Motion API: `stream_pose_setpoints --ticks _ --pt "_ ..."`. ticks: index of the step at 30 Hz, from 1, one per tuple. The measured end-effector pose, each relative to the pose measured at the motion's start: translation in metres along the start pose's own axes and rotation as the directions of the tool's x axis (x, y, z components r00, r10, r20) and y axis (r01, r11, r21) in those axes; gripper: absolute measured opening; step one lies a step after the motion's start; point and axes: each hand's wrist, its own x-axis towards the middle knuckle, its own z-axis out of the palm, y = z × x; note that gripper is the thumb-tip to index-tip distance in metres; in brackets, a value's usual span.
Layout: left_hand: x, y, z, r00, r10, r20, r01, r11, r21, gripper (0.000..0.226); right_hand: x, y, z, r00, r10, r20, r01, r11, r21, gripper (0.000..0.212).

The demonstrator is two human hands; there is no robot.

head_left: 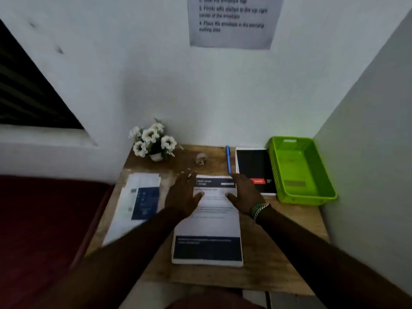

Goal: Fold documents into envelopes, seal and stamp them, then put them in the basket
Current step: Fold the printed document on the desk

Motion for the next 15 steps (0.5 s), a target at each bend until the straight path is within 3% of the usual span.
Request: stream_pose_setpoints --ticks 8,15 --pt "0.014 -0.005 0.007 0.995 -0.099 0.03 0.102 0.989 -0.11 0.084 0.023 0.026 0.005 0.996 0.056 0.071 -0.053 0.998 -0.042 0.063" --pt "0.05 -0.019 -0.012 0.947 -0.101 0.304 0.09 0.995 0.049 0.128 0.048 0.023 0.0 0.989 0.078 0.126 -0.061 0.988 -0.14 0.074"
